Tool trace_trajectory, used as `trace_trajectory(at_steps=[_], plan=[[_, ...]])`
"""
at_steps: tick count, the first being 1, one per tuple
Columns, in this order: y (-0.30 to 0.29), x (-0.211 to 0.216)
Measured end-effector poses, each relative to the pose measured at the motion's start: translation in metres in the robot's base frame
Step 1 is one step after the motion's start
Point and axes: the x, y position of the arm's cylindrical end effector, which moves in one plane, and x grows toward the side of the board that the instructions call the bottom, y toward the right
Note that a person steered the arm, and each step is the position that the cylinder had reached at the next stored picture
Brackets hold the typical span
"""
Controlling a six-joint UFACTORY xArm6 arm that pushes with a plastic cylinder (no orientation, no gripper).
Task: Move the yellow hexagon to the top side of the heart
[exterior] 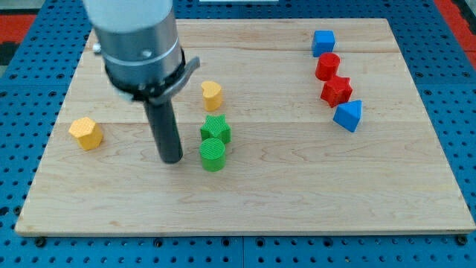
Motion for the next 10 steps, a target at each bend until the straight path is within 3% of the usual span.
trace_trajectory(at_steps=[2, 3, 4, 5, 6, 7, 8, 9, 10], plan=[[-0.118, -0.029], [-0.115, -0.002], [-0.19, -0.03], [-0.168, -0.097], [-0.086, -0.122], [-0.119, -0.131], [-0.132, -0.072], [-0.093, -0.063], [-0.049, -0.123]])
